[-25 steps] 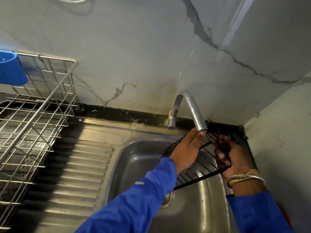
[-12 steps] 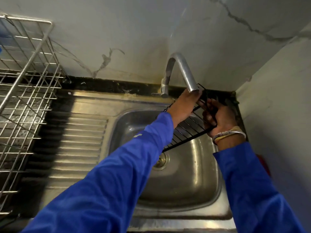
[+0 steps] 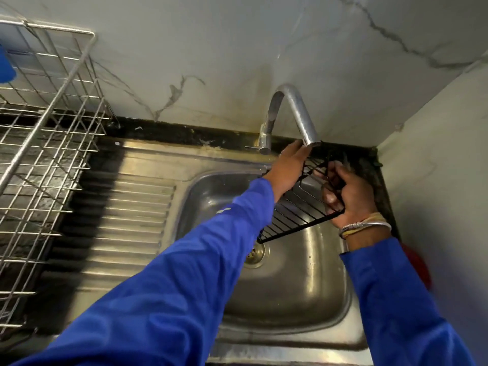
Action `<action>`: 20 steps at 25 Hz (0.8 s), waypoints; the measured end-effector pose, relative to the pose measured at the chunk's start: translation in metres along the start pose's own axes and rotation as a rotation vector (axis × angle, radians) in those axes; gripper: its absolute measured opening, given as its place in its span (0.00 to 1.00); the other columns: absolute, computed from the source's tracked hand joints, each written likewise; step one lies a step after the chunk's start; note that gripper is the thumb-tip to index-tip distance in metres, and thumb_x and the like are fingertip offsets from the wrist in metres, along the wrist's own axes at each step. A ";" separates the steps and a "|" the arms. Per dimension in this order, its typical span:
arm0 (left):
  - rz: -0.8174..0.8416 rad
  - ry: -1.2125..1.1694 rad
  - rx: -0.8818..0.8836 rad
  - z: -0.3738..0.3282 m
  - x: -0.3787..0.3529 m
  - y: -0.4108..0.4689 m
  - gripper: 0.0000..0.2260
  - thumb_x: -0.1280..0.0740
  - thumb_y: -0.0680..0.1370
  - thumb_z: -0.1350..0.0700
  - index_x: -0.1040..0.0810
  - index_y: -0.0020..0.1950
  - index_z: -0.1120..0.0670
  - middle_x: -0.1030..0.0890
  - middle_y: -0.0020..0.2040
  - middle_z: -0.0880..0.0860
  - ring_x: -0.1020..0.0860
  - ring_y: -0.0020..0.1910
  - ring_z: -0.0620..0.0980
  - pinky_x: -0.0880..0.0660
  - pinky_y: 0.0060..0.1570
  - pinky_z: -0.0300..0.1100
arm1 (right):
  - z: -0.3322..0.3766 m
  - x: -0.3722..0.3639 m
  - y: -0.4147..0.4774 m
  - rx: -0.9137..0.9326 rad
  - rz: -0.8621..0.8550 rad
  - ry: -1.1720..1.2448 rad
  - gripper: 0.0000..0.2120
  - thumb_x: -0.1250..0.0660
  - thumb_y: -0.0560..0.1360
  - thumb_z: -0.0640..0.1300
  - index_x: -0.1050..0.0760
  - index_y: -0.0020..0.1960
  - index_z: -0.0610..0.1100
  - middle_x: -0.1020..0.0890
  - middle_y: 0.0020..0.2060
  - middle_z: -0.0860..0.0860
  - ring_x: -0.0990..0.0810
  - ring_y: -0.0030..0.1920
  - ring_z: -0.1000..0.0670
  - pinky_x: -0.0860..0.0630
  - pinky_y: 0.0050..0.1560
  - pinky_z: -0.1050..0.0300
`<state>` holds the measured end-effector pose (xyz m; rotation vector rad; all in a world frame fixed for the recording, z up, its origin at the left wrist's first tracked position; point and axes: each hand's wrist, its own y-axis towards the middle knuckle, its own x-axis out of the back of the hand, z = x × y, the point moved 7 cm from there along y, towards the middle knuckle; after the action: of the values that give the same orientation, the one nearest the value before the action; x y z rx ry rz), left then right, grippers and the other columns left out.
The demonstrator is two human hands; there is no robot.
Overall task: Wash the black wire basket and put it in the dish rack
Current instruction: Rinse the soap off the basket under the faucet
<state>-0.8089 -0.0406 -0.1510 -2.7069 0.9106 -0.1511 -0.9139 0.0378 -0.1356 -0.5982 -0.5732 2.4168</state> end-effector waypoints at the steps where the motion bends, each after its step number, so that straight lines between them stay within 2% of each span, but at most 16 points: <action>1: 0.029 -0.023 -0.034 -0.012 -0.006 -0.002 0.25 0.45 0.86 0.45 0.37 0.80 0.57 0.32 0.76 0.55 0.33 0.67 0.46 0.36 0.67 0.42 | -0.004 0.000 0.001 0.002 -0.010 -0.007 0.13 0.42 0.81 0.47 0.25 0.41 0.47 0.17 0.33 0.50 0.37 0.16 0.56 0.45 0.16 0.67; 3: 0.061 -0.045 -0.085 -0.024 -0.012 -0.008 0.27 0.43 0.85 0.45 0.39 0.80 0.57 0.33 0.78 0.56 0.33 0.68 0.45 0.35 0.69 0.42 | -0.005 0.001 0.002 0.016 -0.002 0.025 0.12 0.42 0.81 0.47 0.25 0.43 0.46 0.17 0.34 0.50 0.37 0.16 0.56 0.45 0.15 0.66; 5: 0.054 0.007 -0.176 -0.021 -0.010 -0.023 0.25 0.46 0.87 0.47 0.42 0.82 0.54 0.37 0.80 0.53 0.36 0.72 0.42 0.37 0.70 0.32 | 0.005 0.005 0.000 0.060 0.011 0.056 0.13 0.42 0.81 0.47 0.23 0.42 0.47 0.17 0.35 0.50 0.37 0.16 0.56 0.45 0.15 0.66; 6: 0.046 0.039 -0.236 -0.012 -0.009 -0.031 0.25 0.48 0.87 0.46 0.44 0.83 0.51 0.40 0.81 0.49 0.39 0.76 0.41 0.41 0.73 0.32 | 0.010 0.008 -0.003 0.077 0.014 0.061 0.14 0.42 0.81 0.47 0.23 0.41 0.48 0.18 0.35 0.51 0.37 0.16 0.57 0.46 0.15 0.67; 8: 0.016 0.089 -0.297 0.017 0.001 -0.039 0.26 0.49 0.85 0.42 0.48 0.83 0.44 0.46 0.82 0.42 0.48 0.81 0.42 0.48 0.79 0.44 | 0.017 0.013 -0.008 0.070 0.023 0.070 0.17 0.42 0.81 0.50 0.21 0.37 0.51 0.17 0.35 0.52 0.37 0.16 0.57 0.49 0.17 0.69; 11: -0.027 0.109 -0.135 0.063 0.021 -0.023 0.27 0.51 0.85 0.38 0.52 0.83 0.41 0.51 0.83 0.42 0.54 0.82 0.45 0.55 0.81 0.57 | 0.019 0.020 -0.011 0.059 0.087 0.106 0.17 0.44 0.81 0.52 0.23 0.37 0.52 0.18 0.34 0.52 0.37 0.15 0.57 0.48 0.17 0.70; 13: -0.048 0.075 0.022 0.083 0.033 -0.012 0.27 0.52 0.85 0.38 0.53 0.83 0.42 0.53 0.84 0.46 0.54 0.82 0.49 0.56 0.81 0.57 | 0.019 0.023 -0.011 0.071 0.146 0.128 0.15 0.44 0.81 0.52 0.24 0.40 0.52 0.20 0.35 0.51 0.37 0.16 0.57 0.44 0.14 0.69; 14: -0.061 0.035 0.084 0.089 0.037 -0.010 0.27 0.51 0.85 0.38 0.53 0.83 0.41 0.50 0.84 0.48 0.52 0.82 0.52 0.53 0.80 0.55 | 0.019 0.026 -0.010 0.078 0.168 0.130 0.13 0.43 0.81 0.52 0.24 0.41 0.52 0.20 0.35 0.52 0.36 0.16 0.57 0.43 0.14 0.69; 16: -0.132 -0.104 0.170 0.100 0.048 -0.005 0.29 0.49 0.84 0.35 0.46 0.83 0.42 0.38 0.81 0.51 0.40 0.80 0.55 0.41 0.77 0.53 | 0.018 0.033 -0.007 0.081 0.216 0.132 0.11 0.43 0.81 0.53 0.27 0.45 0.50 0.22 0.34 0.53 0.37 0.16 0.57 0.44 0.15 0.69; 18: -0.199 -0.257 0.263 0.108 0.057 -0.009 0.30 0.45 0.82 0.33 0.34 0.80 0.48 0.23 0.70 0.52 0.25 0.69 0.54 0.27 0.64 0.47 | 0.016 0.032 -0.009 0.074 0.280 0.146 0.12 0.45 0.82 0.52 0.29 0.45 0.48 0.24 0.31 0.53 0.39 0.15 0.57 0.48 0.17 0.68; 19: -0.203 -0.321 0.305 0.112 0.060 -0.013 0.30 0.44 0.81 0.32 0.29 0.76 0.49 0.20 0.66 0.52 0.22 0.64 0.53 0.25 0.61 0.47 | 0.013 0.031 -0.011 0.067 0.305 0.153 0.15 0.48 0.83 0.51 0.28 0.44 0.48 0.25 0.29 0.54 0.40 0.15 0.57 0.49 0.17 0.68; 20: -0.174 -0.377 0.336 0.116 0.063 -0.018 0.30 0.43 0.80 0.31 0.25 0.72 0.49 0.17 0.63 0.53 0.20 0.61 0.55 0.24 0.62 0.51 | 0.010 0.029 -0.015 0.058 0.322 0.164 0.18 0.51 0.84 0.49 0.26 0.42 0.49 0.27 0.27 0.54 0.43 0.15 0.57 0.49 0.17 0.69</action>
<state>-0.7272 -0.0384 -0.2561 -2.3822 0.4898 0.1557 -0.9342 0.0643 -0.1285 -0.9132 -0.3576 2.6372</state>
